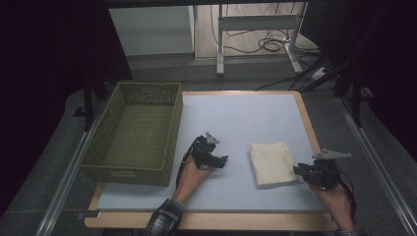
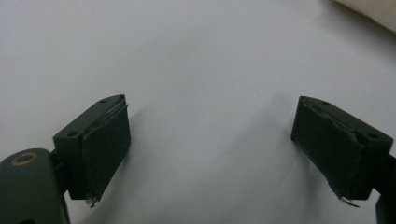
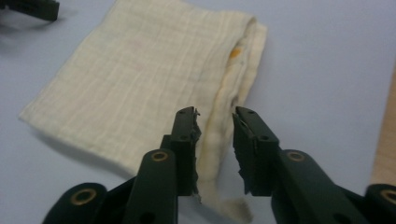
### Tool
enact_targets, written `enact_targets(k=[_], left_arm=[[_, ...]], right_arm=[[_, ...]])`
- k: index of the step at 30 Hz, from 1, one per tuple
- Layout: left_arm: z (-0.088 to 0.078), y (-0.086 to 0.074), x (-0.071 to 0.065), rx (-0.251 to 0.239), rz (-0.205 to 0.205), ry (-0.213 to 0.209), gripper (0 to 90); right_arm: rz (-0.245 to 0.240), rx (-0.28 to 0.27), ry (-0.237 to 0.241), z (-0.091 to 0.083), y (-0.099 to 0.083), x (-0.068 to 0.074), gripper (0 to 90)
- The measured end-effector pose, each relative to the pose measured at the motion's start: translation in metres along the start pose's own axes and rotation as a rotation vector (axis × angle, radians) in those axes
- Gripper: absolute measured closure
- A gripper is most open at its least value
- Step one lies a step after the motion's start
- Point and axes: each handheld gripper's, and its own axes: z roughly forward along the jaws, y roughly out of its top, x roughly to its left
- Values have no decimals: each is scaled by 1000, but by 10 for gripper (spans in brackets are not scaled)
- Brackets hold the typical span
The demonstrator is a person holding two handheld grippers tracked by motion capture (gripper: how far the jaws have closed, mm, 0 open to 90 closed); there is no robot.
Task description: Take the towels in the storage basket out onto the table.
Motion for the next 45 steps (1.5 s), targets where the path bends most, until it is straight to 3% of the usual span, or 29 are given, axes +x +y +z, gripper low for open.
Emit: enact_targets(k=[3, 7, 10, 11, 12, 15, 22, 24, 25, 31, 32, 35, 39, 43, 44, 45], left_arm=[[2, 6, 0, 14, 2, -8, 126], [3, 35, -7, -20, 7, -53, 161], [5, 55, -17, -50, 21, -80, 221], [5, 55, -17, -50, 21, -80, 236], [11, 66, -24, -60, 28, -104, 267], [22, 76, -33, -58, 38, -134, 316], [48, 74, -40, -19, 55, -116, 380], [46, 72, -40, -53, 57, -103, 392], [44, 73, -40, -68, 40, -117, 396], [39, 79, -45, -90, 38, -160, 369], [44, 80, -49, -61, 49, -164, 369], [56, 78, -53, 14, 91, -125, 355], [60, 74, -51, 5, 88, -138, 355], [58, 75, -52, 26, 87, -142, 424], [57, 76, -54, 37, 83, -146, 461], [57, 76, -54, 37, 83, -146, 482]], right_arm=[[-2, -12, -21, 1, 8, -2, 652], [3, -18, -33, 1, 11, -4, 617], [-3, -8, -29, 1, 9, -2, 577], [-3, -8, -29, 1, 9, -2, 577], [-4, -1, -22, 2, 4, 1, 555], [-8, 6, -15, 5, -2, 4, 529], [-18, 41, -52, 13, -17, 8, 496], [-5, 34, -42, 14, -19, 6, 490], [1, 31, -39, 13, -20, 5, 490], [8, 30, -30, 14, -20, 4, 492], [8, 27, -31, 14, -21, 4, 492], [7, 27, -27, 14, -21, 4, 492], [10, 27, -19, 15, -21, 3, 495], [26, 38, -19, 15, -20, 2, 578], [48, 42, 31, 15, -19, 1, 717], [57, 42, 47, 15, -19, 1, 740]])
